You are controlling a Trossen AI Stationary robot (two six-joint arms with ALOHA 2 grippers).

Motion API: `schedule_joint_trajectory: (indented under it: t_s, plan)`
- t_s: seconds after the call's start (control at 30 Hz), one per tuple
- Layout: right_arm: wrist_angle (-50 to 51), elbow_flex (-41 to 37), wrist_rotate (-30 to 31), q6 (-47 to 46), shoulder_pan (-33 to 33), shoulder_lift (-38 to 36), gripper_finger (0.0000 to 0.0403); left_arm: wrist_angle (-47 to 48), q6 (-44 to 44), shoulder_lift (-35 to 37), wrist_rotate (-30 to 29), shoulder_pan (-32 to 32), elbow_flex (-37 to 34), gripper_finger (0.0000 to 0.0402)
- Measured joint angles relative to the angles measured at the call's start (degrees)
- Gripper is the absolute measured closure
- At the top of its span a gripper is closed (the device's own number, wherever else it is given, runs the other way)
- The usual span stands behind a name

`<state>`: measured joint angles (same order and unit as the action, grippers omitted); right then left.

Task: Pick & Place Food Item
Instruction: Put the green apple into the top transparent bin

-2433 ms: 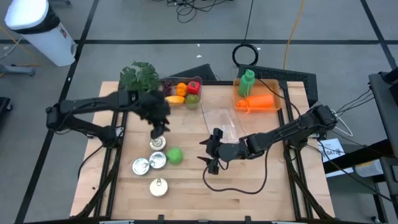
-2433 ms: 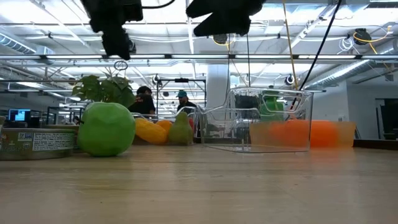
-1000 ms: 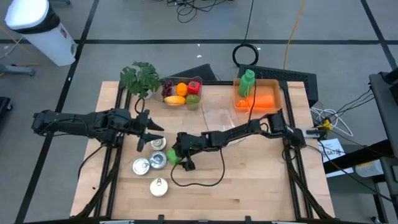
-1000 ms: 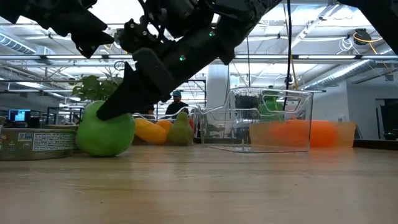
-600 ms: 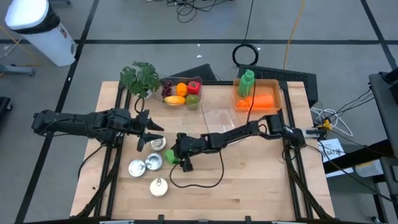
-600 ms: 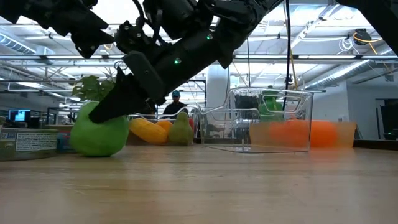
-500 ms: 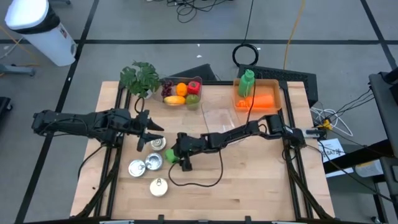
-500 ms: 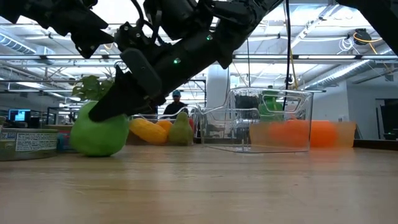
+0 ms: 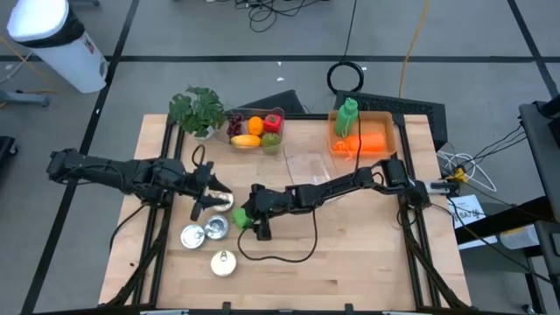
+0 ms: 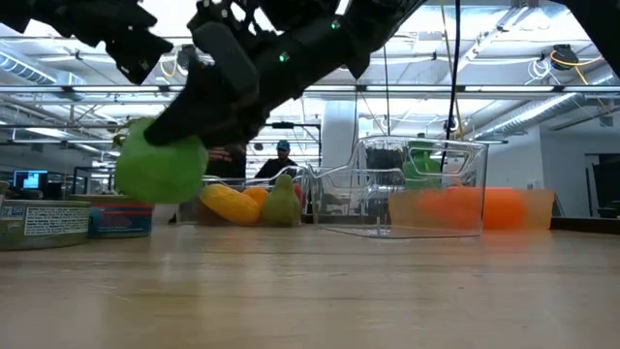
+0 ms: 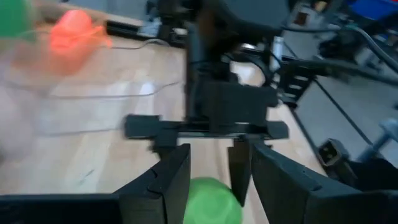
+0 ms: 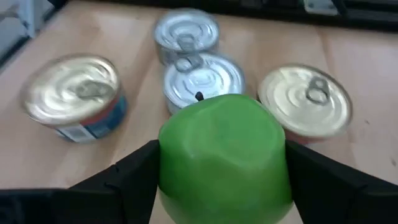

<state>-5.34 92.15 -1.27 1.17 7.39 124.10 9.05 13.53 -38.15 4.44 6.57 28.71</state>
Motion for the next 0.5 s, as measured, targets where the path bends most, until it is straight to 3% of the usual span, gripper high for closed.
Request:
schedule_joint_trajectory:
  t_s: [0.23, 0.5]
  plan:
    - [1.53, 0.12, 3.72, -0.07, 1.33, -2.21, 0.0120, -5.89, -3.87, -6.76, -0.59, 6.66, 0.00, 0.0224]
    - [0.51, -6.11, 12.45, -0.95, 3.86, -6.54, 0.0120, -9.04, -6.35, -12.00, -8.70, 11.85, 0.02, 0.0224]
